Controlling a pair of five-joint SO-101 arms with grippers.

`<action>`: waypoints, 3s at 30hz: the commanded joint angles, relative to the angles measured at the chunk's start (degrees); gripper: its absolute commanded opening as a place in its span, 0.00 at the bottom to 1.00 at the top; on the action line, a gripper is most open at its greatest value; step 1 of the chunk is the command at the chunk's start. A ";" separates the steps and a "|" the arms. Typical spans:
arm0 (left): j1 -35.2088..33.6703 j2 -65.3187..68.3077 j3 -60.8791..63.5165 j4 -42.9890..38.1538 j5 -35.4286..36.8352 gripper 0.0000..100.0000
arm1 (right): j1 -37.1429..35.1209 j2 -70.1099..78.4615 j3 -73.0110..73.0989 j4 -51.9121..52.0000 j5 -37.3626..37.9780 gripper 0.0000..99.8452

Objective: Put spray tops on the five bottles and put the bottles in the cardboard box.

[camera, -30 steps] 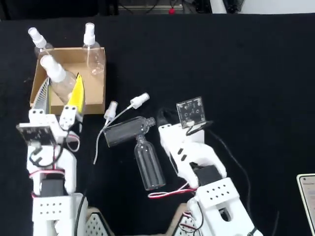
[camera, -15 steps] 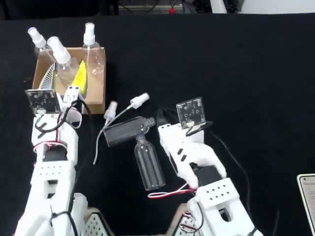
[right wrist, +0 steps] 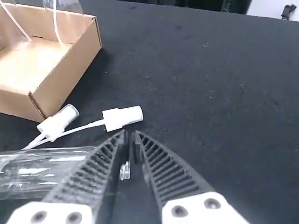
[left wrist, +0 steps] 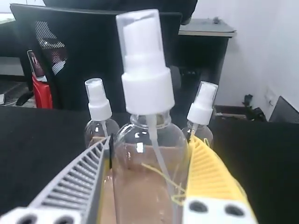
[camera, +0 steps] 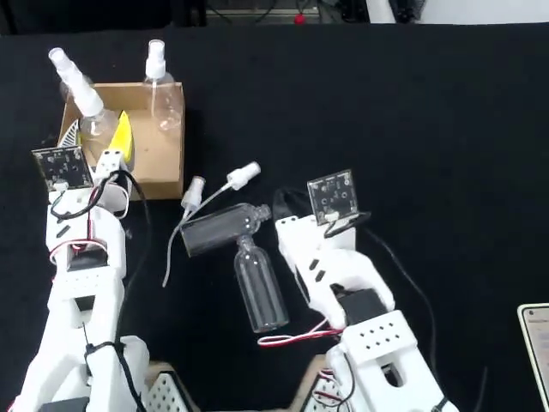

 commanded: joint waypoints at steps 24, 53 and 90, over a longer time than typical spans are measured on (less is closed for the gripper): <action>1.36 43.87 -23.78 -34.46 0.00 0.06 | -0.97 -1.45 0.48 -1.76 -0.26 0.01; 0.92 66.02 -39.52 -34.73 -0.18 0.06 | -0.97 -1.45 0.04 -1.76 -0.26 0.01; -0.40 71.56 -44.26 -34.73 -0.53 0.08 | -0.97 -1.45 0.04 -1.76 -0.26 0.01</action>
